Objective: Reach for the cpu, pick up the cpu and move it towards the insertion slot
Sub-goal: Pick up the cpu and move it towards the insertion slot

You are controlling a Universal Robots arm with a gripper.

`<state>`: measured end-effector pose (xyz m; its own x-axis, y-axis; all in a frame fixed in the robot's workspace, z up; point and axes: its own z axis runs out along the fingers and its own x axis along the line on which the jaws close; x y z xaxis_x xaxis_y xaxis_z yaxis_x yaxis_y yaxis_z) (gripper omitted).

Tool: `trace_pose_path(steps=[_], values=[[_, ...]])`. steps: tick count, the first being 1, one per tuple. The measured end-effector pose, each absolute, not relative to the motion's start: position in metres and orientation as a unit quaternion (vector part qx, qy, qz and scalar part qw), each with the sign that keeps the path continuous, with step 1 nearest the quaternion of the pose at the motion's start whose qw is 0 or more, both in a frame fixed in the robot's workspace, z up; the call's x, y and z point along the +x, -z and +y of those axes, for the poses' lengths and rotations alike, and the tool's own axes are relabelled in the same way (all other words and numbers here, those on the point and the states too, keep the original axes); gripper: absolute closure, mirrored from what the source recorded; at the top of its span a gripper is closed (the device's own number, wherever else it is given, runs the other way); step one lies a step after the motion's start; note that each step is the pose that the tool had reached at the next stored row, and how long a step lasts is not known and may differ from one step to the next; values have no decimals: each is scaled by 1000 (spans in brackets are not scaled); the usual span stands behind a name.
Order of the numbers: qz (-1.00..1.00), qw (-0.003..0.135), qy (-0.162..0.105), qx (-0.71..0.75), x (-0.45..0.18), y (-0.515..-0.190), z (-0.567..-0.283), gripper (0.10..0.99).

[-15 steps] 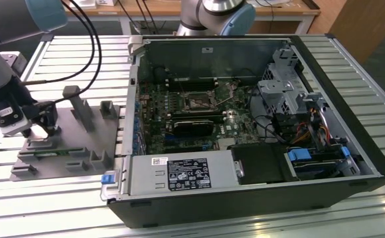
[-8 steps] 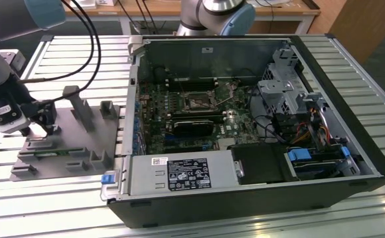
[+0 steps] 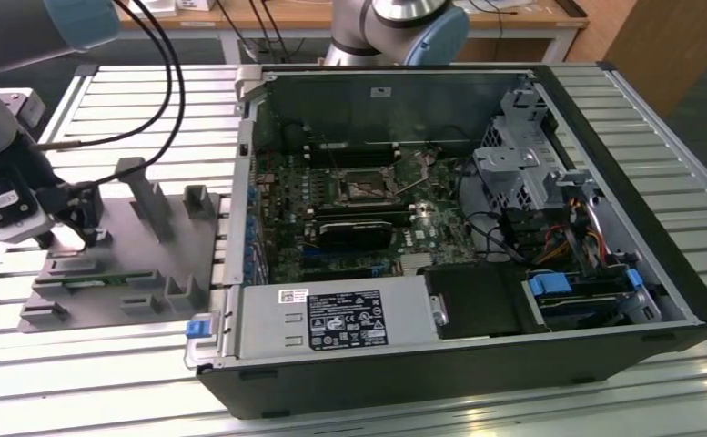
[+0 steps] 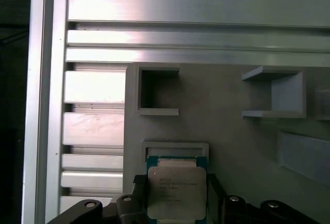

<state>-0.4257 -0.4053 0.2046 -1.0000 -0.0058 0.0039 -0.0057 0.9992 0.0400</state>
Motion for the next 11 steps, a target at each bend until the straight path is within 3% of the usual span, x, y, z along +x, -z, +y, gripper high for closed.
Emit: trace_pose_path(steps=[11], values=[[-1000,2,20,3,-426,-209,-405,541]])
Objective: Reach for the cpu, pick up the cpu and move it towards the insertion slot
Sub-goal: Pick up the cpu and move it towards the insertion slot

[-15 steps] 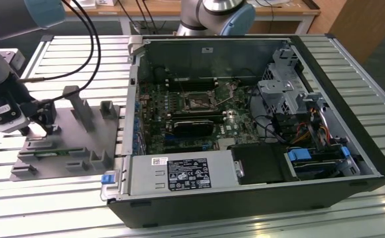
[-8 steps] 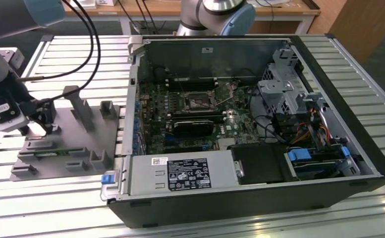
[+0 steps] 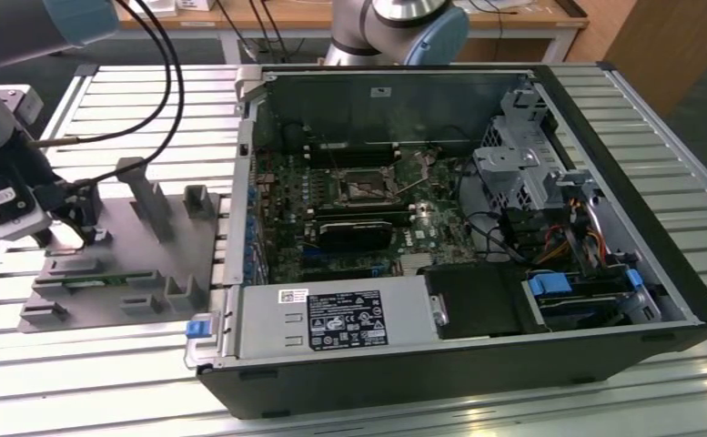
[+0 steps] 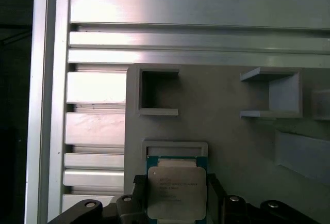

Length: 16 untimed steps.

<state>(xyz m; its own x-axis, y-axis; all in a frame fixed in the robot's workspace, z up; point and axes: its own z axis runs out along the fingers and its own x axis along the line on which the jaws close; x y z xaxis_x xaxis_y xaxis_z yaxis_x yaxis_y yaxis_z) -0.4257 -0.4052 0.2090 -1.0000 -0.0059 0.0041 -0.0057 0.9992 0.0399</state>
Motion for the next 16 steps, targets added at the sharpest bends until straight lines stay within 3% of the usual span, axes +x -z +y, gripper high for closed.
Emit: trace_pose_path(steps=[16], values=[[-1000,2,20,3,-426,-214,-405,541]])
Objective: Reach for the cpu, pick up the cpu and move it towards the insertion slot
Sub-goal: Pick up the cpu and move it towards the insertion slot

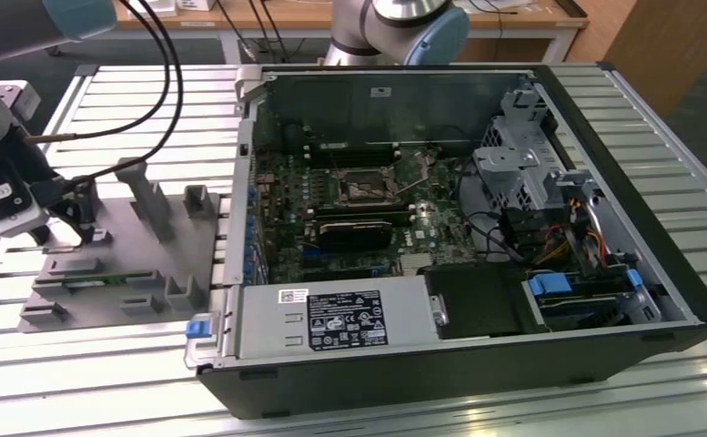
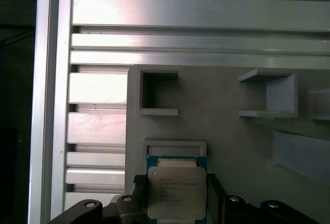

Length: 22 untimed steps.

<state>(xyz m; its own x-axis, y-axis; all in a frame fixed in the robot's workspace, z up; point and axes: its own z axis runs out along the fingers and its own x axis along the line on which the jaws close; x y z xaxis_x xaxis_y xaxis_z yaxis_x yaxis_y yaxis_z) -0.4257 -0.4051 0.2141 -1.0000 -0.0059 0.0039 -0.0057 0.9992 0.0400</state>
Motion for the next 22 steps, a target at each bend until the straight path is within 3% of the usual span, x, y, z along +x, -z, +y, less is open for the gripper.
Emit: trace_pose_path(steps=[22], values=[[-1000,2,20,3,-426,-220,-405,541]])
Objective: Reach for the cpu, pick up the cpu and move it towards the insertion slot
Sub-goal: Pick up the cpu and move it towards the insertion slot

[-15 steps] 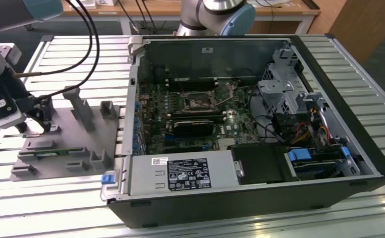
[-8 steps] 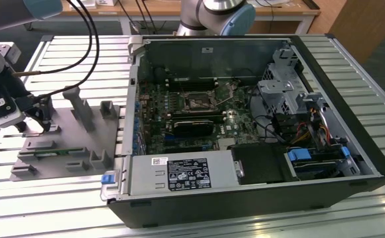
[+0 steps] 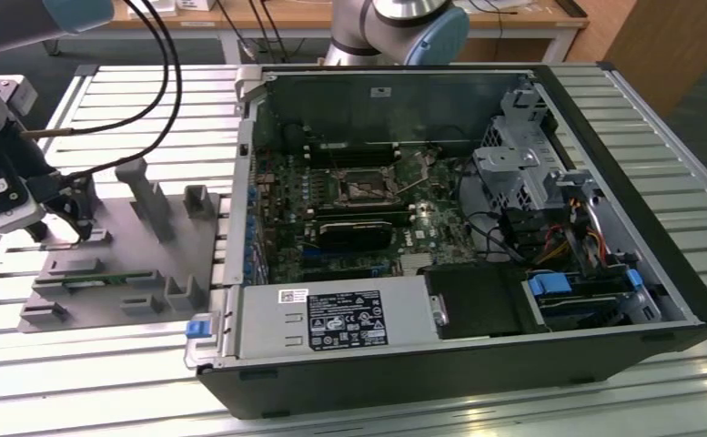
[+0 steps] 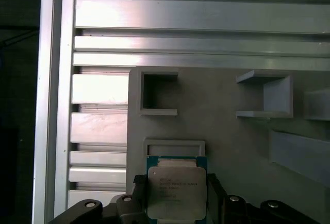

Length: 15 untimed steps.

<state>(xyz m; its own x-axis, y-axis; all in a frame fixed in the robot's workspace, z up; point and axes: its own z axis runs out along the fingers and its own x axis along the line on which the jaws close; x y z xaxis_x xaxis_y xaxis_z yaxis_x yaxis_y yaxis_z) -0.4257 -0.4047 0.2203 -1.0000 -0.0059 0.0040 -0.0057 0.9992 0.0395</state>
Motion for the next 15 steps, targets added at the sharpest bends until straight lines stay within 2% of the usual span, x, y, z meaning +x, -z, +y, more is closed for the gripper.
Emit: trace_pose_path(steps=[15], values=[[-1000,2,20,3,-426,-229,-405,541]])
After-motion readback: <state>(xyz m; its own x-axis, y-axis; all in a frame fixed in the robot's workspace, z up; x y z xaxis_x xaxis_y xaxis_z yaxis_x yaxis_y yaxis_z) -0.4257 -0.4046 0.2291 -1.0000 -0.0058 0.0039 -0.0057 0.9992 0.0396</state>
